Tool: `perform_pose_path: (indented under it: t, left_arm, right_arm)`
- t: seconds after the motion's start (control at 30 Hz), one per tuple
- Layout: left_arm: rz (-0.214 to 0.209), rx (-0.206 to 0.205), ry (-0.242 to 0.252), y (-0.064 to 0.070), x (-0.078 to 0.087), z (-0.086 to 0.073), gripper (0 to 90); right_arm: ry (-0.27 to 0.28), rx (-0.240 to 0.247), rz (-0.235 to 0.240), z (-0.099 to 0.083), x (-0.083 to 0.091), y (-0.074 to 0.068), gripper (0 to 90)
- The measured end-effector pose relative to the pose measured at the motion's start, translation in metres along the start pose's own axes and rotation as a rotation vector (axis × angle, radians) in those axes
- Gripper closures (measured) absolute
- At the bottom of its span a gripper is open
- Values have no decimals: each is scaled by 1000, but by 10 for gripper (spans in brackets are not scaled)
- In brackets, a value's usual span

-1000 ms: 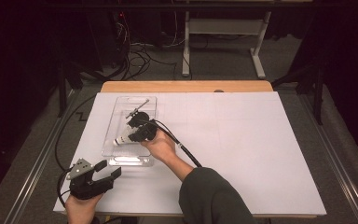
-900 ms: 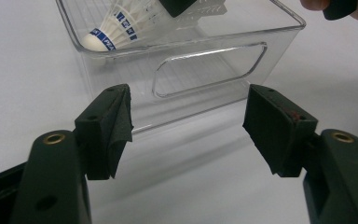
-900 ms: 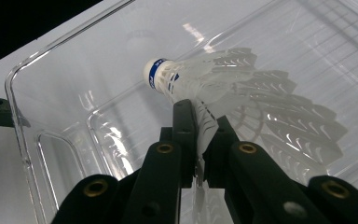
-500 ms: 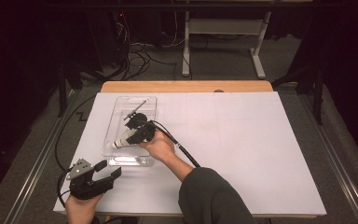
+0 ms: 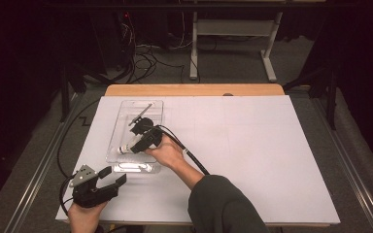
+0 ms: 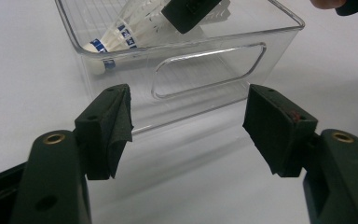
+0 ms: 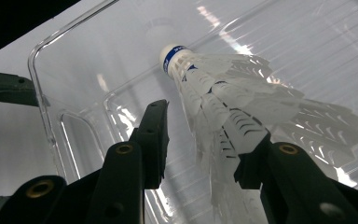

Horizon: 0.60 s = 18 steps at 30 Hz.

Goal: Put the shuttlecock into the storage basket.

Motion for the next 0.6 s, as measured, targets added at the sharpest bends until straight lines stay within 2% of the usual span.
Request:
perform_pose_path:
  t: [0.17, 0.43, 0.6]
  left_arm:
    - [1, -1, 1, 0, 0, 0, 330]
    - [1, -1, 2, 0, 0, 0, 330]
    - [1, -1, 0, 0, 0, 0, 330]
  right_arm:
    - [-17, -1, 12, -2, 0, 2, 602]
    - [-1, -35, 35, -3, 4, 4, 548]
    - [1, -37, 40, -4, 6, 5, 536]
Point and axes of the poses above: each handheld gripper's, and its own axes: x roughly backward along the jaws, z roughly out of its top, y roughly to its right, the point moved 4 cm from there along -x, roughly forward along the jaws, and after that the axes turned 6 degrees about y, right-handed, at the moved point
